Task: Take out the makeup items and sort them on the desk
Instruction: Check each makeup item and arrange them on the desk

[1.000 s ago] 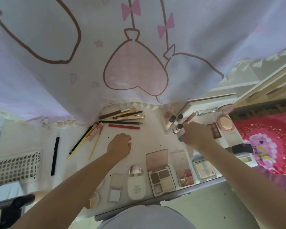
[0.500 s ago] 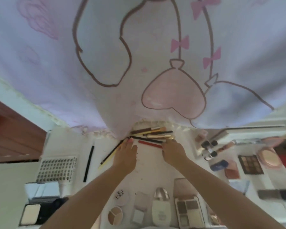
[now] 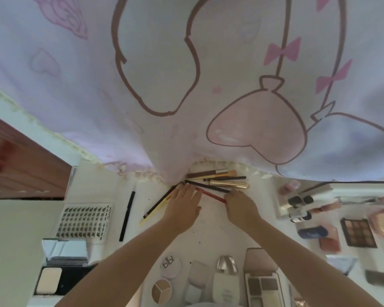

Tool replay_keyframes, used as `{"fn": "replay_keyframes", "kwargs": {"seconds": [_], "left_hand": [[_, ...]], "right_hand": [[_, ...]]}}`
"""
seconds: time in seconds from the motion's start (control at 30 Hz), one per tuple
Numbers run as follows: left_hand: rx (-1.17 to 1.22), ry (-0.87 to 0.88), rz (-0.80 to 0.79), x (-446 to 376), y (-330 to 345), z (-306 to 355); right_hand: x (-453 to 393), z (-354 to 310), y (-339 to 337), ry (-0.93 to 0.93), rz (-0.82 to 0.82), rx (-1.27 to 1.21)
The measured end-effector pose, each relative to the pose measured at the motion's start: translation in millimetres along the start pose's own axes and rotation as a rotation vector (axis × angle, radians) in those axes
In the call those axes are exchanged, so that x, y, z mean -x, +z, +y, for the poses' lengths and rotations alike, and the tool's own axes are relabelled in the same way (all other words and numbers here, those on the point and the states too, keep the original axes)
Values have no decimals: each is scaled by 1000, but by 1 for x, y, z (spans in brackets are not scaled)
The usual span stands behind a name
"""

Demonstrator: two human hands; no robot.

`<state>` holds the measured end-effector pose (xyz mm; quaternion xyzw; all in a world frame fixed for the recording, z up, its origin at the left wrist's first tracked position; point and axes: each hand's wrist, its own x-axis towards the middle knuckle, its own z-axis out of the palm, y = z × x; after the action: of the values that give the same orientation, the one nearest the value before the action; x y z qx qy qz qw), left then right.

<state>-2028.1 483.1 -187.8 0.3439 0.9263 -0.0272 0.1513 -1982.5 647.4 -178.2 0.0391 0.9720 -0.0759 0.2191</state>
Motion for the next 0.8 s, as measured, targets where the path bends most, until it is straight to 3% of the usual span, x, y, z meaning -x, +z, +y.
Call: {"fn": "replay_keyframes", "kwargs": {"seconds": [0.27, 0.43, 0.57, 0.7, 0.8], "left_hand": [[-57, 295, 484, -5, -13, 2], [-97, 338, 721, 18, -35, -6], [-142, 351, 741, 44, -52, -9], [-184, 327, 715, 66, -63, 1], [-235, 64, 540, 83, -70, -21]], "right_hand": [[25, 12, -26, -205, 230, -51], [47, 14, -40, -420, 595, 67], [67, 10, -47, -544, 815, 54], [75, -3, -40, -622, 860, 38], [78, 17, -44, -536, 881, 56]]}}
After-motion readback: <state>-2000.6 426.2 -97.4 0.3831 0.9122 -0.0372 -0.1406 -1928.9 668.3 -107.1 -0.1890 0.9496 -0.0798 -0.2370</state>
